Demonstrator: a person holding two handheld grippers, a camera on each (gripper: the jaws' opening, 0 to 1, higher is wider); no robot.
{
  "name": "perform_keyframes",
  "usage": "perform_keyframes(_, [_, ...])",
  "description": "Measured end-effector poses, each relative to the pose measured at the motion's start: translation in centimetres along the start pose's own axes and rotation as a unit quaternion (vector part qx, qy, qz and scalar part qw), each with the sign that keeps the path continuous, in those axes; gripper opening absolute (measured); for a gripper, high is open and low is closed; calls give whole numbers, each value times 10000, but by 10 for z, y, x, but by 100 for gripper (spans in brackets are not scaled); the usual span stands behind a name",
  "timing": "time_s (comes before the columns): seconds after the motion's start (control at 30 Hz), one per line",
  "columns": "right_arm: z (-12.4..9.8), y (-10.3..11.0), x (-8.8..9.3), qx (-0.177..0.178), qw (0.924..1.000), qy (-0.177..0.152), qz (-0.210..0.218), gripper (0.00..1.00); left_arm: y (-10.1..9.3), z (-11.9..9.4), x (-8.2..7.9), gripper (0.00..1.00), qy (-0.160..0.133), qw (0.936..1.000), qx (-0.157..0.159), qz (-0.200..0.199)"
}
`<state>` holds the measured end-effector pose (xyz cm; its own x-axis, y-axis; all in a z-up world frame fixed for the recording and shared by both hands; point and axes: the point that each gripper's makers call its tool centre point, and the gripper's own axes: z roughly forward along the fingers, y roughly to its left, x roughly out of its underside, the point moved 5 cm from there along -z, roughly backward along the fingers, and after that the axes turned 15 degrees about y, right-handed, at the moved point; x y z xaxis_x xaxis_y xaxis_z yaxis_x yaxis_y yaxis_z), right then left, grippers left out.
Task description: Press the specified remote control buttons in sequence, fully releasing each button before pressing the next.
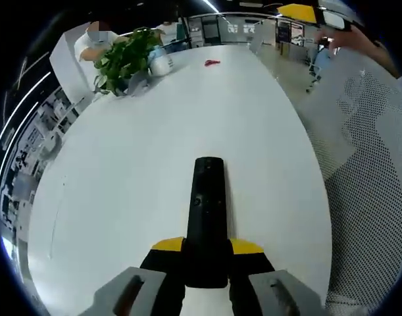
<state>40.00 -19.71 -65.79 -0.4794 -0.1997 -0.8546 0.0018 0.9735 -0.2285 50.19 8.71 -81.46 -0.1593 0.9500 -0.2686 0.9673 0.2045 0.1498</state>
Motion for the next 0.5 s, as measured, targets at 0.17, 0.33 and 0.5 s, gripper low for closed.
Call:
perform_keyframes(0.17, [0, 0, 2, 7, 10000, 70, -22, 98, 10, 1, -1, 23, 53, 10000, -63, 31])
perform_keyframes(0.33, [2, 1, 5, 6, 9997, 216, -69, 95, 18, 4, -4, 23, 114, 9997, -109, 178])
perform_keyframes(0.5, [4, 0, 15, 68, 9974, 679, -235, 91, 30, 8, -7, 23, 179, 9993, -144, 280])
